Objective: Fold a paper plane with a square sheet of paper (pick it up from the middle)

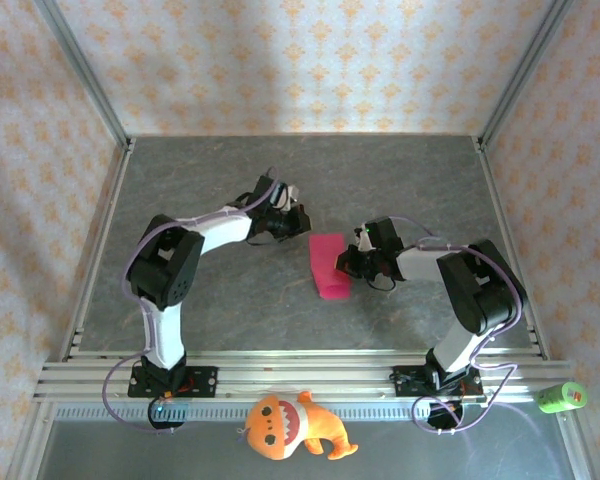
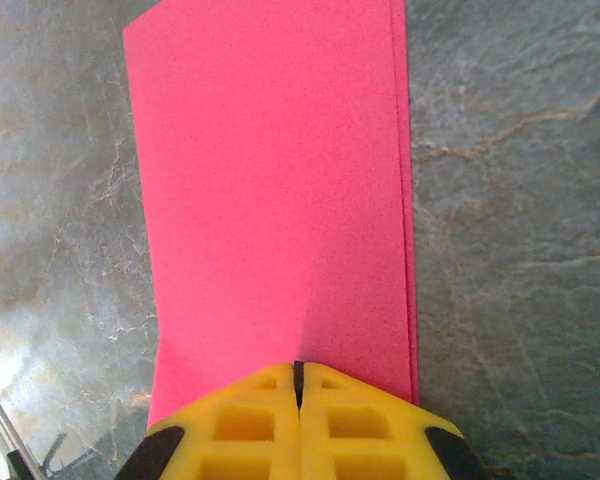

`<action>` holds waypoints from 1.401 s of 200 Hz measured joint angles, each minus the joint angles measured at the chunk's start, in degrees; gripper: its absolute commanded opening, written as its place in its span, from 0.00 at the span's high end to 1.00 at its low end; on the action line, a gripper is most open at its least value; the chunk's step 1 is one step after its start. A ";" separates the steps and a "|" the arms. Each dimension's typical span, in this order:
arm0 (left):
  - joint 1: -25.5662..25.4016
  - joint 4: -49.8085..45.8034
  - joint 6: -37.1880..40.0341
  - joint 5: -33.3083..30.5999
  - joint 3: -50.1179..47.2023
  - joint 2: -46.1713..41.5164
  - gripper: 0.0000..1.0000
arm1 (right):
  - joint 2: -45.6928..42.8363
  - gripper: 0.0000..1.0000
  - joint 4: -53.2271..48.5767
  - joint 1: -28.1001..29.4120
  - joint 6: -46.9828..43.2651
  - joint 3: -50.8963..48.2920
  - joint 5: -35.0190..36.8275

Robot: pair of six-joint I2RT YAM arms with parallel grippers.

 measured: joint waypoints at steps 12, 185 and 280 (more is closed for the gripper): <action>-2.54 2.27 -1.31 0.37 -2.58 -1.79 1.00 | -0.07 1.00 -0.02 0.00 0.24 -0.04 0.20; -8.00 13.44 -3.13 2.45 -19.67 -2.99 1.00 | -0.79 1.00 0.24 0.02 0.70 -0.92 0.81; -8.81 10.58 -7.48 1.92 -17.20 -8.13 1.00 | -1.14 1.00 0.15 0.02 0.85 -1.14 1.14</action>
